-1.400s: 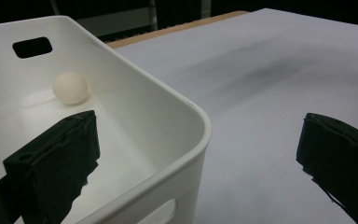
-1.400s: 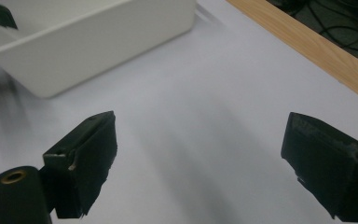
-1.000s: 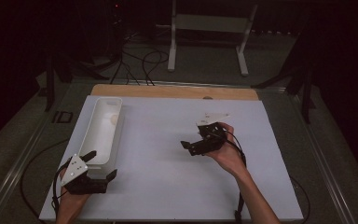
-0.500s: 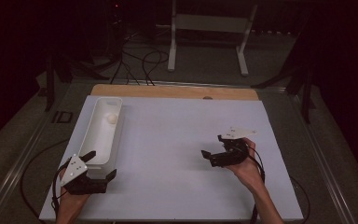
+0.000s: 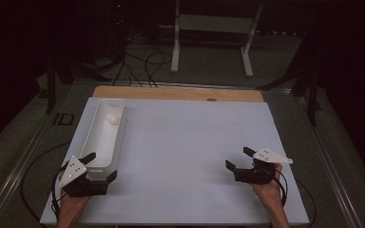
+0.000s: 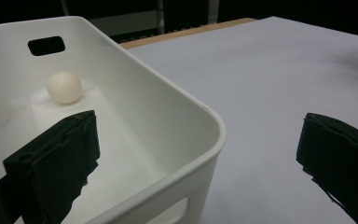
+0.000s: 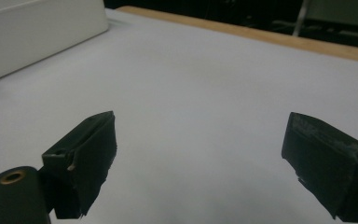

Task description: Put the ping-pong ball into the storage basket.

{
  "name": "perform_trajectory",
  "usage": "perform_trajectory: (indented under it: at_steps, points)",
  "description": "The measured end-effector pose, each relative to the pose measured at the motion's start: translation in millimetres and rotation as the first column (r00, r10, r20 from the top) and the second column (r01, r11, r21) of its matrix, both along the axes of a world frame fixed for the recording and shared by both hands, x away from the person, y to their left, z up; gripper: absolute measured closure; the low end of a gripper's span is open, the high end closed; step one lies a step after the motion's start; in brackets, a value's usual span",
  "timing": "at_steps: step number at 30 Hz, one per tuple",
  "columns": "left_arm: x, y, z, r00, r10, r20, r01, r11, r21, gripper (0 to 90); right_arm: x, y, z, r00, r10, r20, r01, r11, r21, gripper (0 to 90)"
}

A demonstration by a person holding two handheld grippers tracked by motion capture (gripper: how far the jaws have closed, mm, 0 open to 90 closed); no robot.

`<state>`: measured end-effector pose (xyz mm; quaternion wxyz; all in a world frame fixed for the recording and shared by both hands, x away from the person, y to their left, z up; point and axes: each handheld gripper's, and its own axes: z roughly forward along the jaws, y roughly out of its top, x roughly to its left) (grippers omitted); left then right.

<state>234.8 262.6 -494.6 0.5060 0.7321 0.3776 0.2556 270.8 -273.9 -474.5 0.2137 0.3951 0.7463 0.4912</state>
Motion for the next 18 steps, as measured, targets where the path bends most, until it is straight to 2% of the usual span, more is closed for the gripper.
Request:
perform_trajectory:
  at_steps: [3, 4, 6, 7, 8, 11, 18]
  points:
    - [-0.2, 0.0, 0.2, 1.0000, 0.003, 0.002, -0.003, 1.0000, -0.004, 0.0, -4.4, -4.5, -0.7, 0.9996, -0.016, 0.025, 0.016, 1.000, 0.012, 9.7]
    - [0.1, 0.5, 0.3, 1.0000, 0.004, 0.002, -0.004, 1.0000, -0.007, 0.0, -8.9, -7.3, -0.9, 0.9978, -0.027, 0.061, 0.026, 0.999, 0.021, 9.7]
    - [0.4, 0.9, 0.5, 1.0000, 0.006, 0.004, -0.006, 0.9999, -0.011, 0.0, -12.1, -8.3, -0.7, 0.9953, -0.035, 0.090, 0.034, 0.999, 0.020, 9.7]
    - [0.4, 0.9, 0.5, 1.0000, 0.006, 0.004, -0.006, 0.9999, -0.011, 0.0, -12.1, -8.3, -0.7, 0.9953, -0.035, 0.090, 0.034, 0.999, 0.020, 9.7]
    - [0.3, 1.1, 0.8, 0.9999, 0.010, 0.004, -0.010, 0.9999, -0.012, 0.0, -14.6, -9.0, -1.3, 0.9922, -0.043, 0.117, 0.040, 0.999, 0.024, 9.7]
    - [0.9, 1.3, 0.7, 0.9999, 0.013, 0.003, -0.013, 0.9998, -0.014, 0.0, -18.3, -9.2, -4.1, 0.9876, -0.059, 0.145, 0.057, 0.998, 0.019, 9.7]
    - [2.0, 0.6, 0.2, 0.9999, 0.014, -0.004, -0.014, 0.9998, -0.012, 0.0, -21.6, -11.7, -6.2, 0.9867, -0.062, 0.151, 0.058, 0.998, 0.034, 9.7]
